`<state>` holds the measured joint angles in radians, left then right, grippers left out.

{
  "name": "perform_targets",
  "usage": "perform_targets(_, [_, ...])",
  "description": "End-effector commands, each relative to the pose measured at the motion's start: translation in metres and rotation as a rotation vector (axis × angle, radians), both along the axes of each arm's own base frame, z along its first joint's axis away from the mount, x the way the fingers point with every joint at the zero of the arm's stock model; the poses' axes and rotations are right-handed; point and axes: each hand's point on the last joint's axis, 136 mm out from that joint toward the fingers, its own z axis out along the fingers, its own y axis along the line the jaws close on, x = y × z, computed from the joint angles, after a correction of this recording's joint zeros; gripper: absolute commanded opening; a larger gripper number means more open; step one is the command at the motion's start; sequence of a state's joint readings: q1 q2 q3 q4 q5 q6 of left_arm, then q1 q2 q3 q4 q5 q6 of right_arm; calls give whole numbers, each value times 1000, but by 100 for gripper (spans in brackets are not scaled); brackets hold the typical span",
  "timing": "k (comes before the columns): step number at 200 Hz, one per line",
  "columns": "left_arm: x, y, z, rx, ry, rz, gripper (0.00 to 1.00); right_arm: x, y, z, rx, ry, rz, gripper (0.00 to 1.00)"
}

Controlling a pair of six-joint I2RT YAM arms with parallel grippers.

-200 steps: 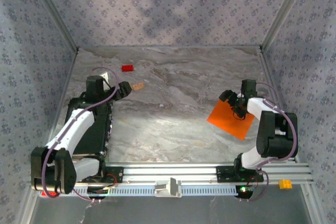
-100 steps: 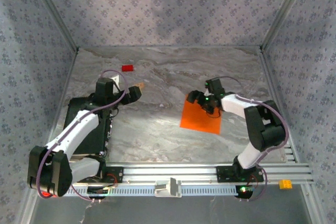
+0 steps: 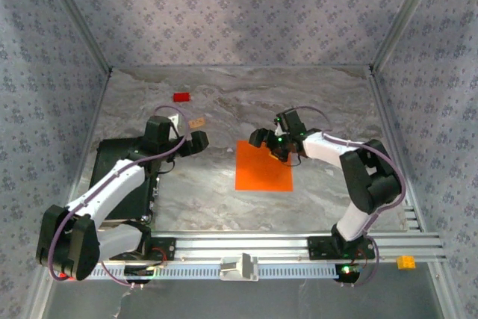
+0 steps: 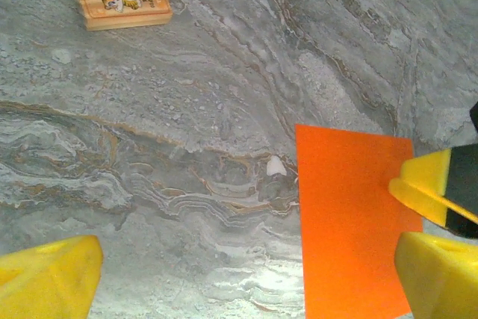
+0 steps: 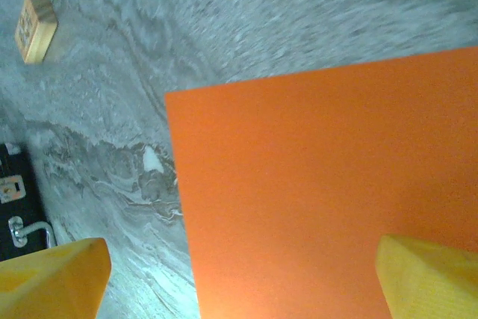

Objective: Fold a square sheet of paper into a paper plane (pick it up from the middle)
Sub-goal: Move the square sheet of paper to the center of the table.

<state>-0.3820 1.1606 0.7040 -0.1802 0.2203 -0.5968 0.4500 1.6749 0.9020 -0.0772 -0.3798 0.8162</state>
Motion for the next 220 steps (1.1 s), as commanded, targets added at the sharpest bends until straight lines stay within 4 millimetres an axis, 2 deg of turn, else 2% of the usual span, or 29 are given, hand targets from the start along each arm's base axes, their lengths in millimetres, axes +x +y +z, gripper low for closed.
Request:
perform_targets(1, [1,-8,1,-11,-1,-11,100,-15,-13,-16,-17,63,-19,92])
perform_targets(38, [1,-18,-3,-5,9,-39,100,-26,-10,-33,-11,121,-34,92])
perform_targets(87, [-1,-27,-8,0,32,-60,99,-32,14,-44,46,188,-176,91])
perform_targets(125, [-4,-41,-15,22,73,-103,93,-26,43,-32,177,172,-189,91])
perform_targets(145, [-9,-51,-21,53,103,-140,91,-18,47,-5,246,94,-196,91])
perform_targets(162, [-12,-61,-26,98,143,-167,89,-14,32,17,211,14,-223,92])
perform_targets(176, [-15,-74,-33,144,176,-206,88,-15,5,27,121,-39,-268,94])
perform_targets(201, [-20,-97,-47,251,250,-261,86,-22,-40,30,-26,-55,-333,95])
perform_targets(220, [-25,-115,-57,336,299,-303,86,-29,-63,28,-56,-49,-376,96])
